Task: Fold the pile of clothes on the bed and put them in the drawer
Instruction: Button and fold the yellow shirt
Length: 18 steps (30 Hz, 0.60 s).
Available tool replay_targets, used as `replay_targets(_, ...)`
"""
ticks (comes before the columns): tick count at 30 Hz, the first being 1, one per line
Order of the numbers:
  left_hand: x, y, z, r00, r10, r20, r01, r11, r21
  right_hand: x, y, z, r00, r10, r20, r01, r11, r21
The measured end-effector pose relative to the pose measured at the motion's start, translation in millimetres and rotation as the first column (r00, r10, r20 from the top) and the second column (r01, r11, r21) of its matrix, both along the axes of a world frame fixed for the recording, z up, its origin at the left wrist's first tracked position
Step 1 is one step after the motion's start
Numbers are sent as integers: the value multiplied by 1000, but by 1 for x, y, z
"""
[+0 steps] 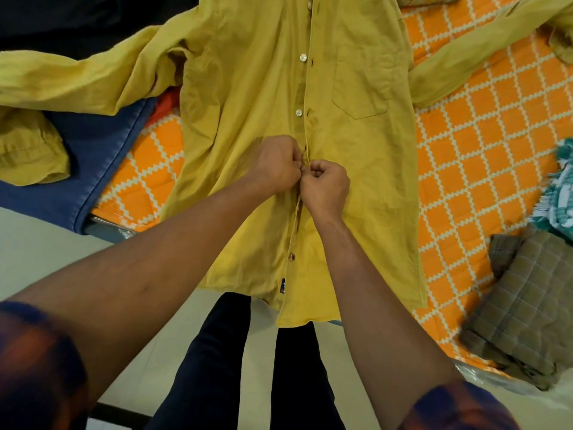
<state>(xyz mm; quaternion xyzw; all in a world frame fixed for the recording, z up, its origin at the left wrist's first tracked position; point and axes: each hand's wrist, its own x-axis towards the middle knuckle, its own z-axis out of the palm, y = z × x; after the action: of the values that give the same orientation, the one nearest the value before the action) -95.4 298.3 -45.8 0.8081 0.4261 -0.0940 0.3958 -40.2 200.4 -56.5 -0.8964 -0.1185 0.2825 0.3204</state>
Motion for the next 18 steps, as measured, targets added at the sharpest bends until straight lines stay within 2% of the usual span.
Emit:
replay_targets(3, -1, -1, -3, 988, 146, 49, -142, 986, -82, 0, 1, -2, 999, -32, -32, 33, 999, 23)
replay_targets(10, -4, -2, -8, 947, 314, 69, -287, 923, -257, 3, 0, -6, 983, -146, -115, 156, 984, 83)
replay_targets(18, -3, 1, -5, 929, 368, 35, -338, 884, -324, 2, 5, -4, 983, -121, -137, 130, 990, 59)
